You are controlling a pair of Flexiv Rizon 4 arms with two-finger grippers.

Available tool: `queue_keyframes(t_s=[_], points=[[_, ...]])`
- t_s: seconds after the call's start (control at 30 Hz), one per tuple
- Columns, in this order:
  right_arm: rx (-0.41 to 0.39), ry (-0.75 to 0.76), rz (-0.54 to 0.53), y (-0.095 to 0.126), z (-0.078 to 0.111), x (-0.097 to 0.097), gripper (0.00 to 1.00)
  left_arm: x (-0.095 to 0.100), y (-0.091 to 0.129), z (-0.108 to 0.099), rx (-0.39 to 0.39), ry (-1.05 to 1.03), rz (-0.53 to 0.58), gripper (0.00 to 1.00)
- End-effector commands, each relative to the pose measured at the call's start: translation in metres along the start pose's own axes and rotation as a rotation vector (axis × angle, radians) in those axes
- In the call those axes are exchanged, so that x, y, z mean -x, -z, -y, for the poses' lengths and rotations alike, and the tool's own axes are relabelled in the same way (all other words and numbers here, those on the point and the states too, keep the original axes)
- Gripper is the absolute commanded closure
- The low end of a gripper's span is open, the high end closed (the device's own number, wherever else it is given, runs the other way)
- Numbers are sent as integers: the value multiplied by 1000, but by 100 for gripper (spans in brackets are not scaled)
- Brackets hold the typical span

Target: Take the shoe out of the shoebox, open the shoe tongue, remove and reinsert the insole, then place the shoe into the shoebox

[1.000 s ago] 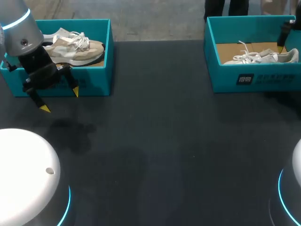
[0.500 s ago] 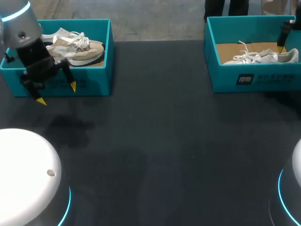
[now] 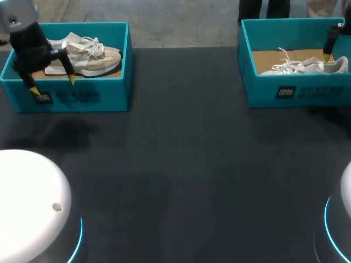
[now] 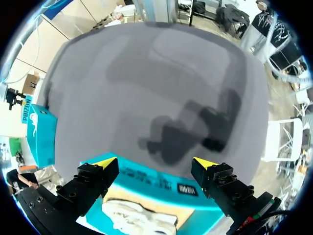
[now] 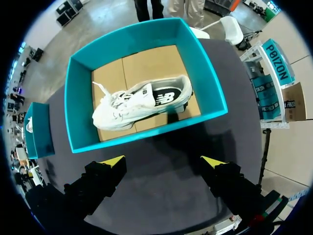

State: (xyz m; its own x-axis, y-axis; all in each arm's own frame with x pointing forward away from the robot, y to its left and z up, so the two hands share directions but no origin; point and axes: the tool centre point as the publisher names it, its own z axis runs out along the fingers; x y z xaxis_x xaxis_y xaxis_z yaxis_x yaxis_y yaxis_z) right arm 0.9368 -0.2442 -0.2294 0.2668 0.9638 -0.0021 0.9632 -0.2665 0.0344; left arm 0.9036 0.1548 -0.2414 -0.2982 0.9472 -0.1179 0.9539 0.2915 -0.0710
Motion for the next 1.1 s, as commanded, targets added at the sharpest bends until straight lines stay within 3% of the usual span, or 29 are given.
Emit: queue_keyframes(t_s=[0.03,0.23,0.5,0.97,1.1], points=[[2,-2,0,0,1,0,0,-5,12,-38,-29,-30,-17,0],[2,-2,0,0,1,0,0,-16,22,-83,2,-99,-49,0],[2,-2,0,0,1,0,0,-29,32,-147,35,-26,-73,0],[2,-2,0,0,1,0,0,-29,32,-147,35,-26,-73,0],[2,-2,0,0,1,0,0,-33,37,-164,126,-131,-115,0]])
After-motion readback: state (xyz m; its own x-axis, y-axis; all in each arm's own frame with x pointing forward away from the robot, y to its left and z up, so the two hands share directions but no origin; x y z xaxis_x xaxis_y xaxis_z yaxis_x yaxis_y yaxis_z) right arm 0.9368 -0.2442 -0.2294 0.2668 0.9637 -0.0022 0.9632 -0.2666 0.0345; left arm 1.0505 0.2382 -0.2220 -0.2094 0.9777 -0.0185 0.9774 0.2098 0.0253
